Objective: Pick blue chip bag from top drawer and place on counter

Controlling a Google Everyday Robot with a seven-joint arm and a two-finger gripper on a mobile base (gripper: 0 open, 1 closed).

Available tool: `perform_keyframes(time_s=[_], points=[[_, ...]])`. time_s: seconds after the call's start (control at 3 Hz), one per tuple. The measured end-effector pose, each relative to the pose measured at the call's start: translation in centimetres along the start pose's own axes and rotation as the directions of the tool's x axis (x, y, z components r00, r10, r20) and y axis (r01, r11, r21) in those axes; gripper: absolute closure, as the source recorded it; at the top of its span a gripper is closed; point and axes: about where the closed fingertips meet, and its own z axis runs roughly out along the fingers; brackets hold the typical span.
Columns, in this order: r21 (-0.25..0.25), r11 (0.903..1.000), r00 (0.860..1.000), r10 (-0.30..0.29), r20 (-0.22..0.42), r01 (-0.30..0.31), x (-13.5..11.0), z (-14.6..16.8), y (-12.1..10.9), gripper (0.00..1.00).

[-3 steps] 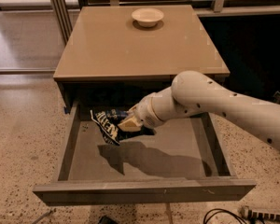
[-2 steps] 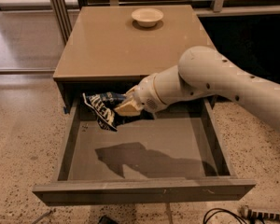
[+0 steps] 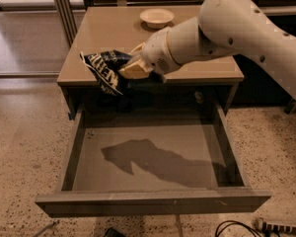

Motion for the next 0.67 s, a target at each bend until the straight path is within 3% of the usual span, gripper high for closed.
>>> perform_keyframes(time_s=[0.33,0.67], points=[[0.053,0.9980,0.999,-0.032,-0.043,0.034,-1.6,0.8,-6.1,1.00],[0.095,0.9926,0.997,-0.074,-0.027,0.076,-5.2,0.9,-9.2,1.00]])
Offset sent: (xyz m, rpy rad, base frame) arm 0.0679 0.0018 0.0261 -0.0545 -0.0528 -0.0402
